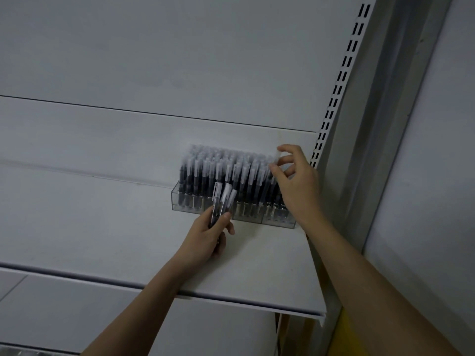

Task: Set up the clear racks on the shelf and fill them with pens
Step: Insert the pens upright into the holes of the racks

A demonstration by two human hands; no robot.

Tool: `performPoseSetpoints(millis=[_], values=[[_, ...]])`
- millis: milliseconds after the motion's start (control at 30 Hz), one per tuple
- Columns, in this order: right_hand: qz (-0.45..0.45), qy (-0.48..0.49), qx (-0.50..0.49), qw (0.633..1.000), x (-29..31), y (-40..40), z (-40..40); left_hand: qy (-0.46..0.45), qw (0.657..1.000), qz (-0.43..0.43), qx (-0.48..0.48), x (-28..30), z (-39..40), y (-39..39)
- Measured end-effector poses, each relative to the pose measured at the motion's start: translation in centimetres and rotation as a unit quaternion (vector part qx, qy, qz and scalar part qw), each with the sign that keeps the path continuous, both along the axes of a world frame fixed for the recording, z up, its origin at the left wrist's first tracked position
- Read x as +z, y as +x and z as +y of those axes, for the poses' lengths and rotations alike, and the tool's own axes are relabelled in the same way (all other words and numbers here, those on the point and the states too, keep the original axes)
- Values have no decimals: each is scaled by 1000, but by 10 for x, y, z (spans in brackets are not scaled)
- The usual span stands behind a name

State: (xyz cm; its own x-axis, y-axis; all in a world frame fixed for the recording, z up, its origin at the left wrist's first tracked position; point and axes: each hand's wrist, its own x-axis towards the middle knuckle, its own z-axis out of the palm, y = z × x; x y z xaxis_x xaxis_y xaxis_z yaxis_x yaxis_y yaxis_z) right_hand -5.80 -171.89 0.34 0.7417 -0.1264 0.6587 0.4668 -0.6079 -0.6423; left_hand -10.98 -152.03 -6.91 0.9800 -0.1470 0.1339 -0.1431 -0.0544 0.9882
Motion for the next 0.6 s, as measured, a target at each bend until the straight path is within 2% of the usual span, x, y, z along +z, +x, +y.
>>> performPoseSetpoints(millis=[267, 433, 600], values=[[12, -39, -10, 999, -2, 2, -1, 16, 1000, 4, -12, 3, -1, -4], [56, -119, 9, 991, -31, -2, 1, -26, 999, 18, -5, 4, -2, -3], [-21, -21, -26, 999, -38, -21, 11, -50, 998, 23, -15, 2, 1, -2]])
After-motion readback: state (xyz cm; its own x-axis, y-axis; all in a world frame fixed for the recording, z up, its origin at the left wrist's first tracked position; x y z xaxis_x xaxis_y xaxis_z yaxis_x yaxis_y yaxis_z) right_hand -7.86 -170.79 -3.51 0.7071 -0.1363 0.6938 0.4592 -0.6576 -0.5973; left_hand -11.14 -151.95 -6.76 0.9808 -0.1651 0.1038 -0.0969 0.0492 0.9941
